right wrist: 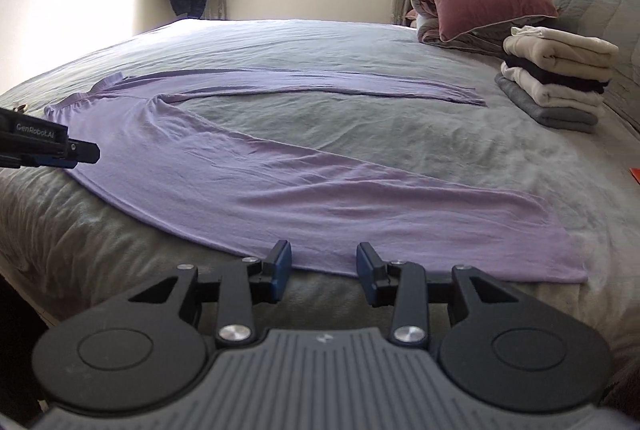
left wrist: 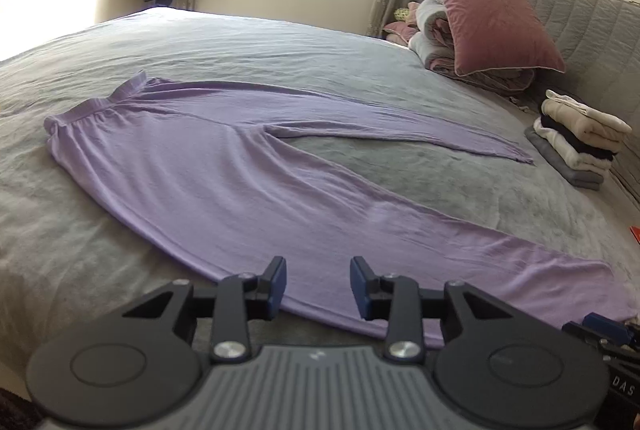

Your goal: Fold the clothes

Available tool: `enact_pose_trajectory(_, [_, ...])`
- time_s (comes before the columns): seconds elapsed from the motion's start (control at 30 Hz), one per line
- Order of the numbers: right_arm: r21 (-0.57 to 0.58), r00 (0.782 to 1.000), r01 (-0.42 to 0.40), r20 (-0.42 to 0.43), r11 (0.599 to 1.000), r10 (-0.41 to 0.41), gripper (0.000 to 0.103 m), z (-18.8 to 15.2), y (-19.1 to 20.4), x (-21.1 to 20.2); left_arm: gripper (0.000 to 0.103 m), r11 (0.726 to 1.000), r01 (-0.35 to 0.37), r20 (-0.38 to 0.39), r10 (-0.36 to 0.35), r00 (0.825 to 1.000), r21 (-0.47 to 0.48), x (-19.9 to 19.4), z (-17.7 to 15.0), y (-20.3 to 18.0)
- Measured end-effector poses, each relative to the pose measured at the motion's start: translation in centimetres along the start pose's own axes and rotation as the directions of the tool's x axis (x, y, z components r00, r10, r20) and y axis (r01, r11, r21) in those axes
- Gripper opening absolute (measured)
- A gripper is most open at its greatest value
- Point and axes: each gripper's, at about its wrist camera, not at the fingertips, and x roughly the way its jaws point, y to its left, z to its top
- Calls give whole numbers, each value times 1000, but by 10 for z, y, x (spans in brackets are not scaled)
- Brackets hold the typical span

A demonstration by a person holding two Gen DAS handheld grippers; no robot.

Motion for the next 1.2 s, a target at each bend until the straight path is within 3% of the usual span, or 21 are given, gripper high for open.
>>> enact_pose_trajectory(0.17, [87,997,71,19,994,-73,43,6,-32,0,39,984,98,-4,-99,995,146,8,-8,-37])
enact_pose_trajectory(0.3, [200,982,184,8,962,-189,46,10,-65,-4,40,952,176,0,-182,983,250,5,-13,-66])
enact_pose_trajectory(0.43, [324,959,279,-50,904,-278,46,0,-102,-10,40,872,293,-15,-313,950,391,1,-27,-104])
enact_pose_trajectory(0.57, [421,953,295,-61,858,-298,46,-12,-126,-21,40,779,390,-69,-412,909,491,3,-46,-141])
enact_pose_trajectory(0.8, [454,955,284,-53,844,-292,46,-15,-129,-25,40,693,444,-112,-469,876,568,12,-60,-185])
enact_pose_trajectory(0.83, [458,956,280,-50,844,-289,46,-16,-129,-24,40,687,447,-114,-473,873,573,13,-61,-190])
enact_pose_trajectory(0.9, [455,956,277,-41,846,-291,35,-17,-129,-22,39,680,449,-116,-477,871,580,17,-62,-200])
enact_pose_trajectory(1.0, [455,958,267,-27,849,-287,10,-19,-129,-22,35,688,443,-112,-470,876,575,22,-61,-212])
enact_pose_trajectory(1.03, [459,959,260,-22,850,-282,3,-20,-130,-22,22,691,443,-112,-469,876,571,21,-60,-213])
enact_pose_trajectory(1.07, [464,960,254,-17,849,-279,2,-20,-131,-24,0,694,444,-111,-469,876,567,21,-59,-215])
enact_pose_trajectory(1.13, [476,959,252,-7,843,-283,1,-20,-132,-29,1,697,452,-94,-488,868,556,14,-57,-215])
enact_pose_trajectory(1.2, [469,952,273,-9,840,-305,1,-17,-132,-35,1,678,487,-108,-520,847,550,9,-56,-213])
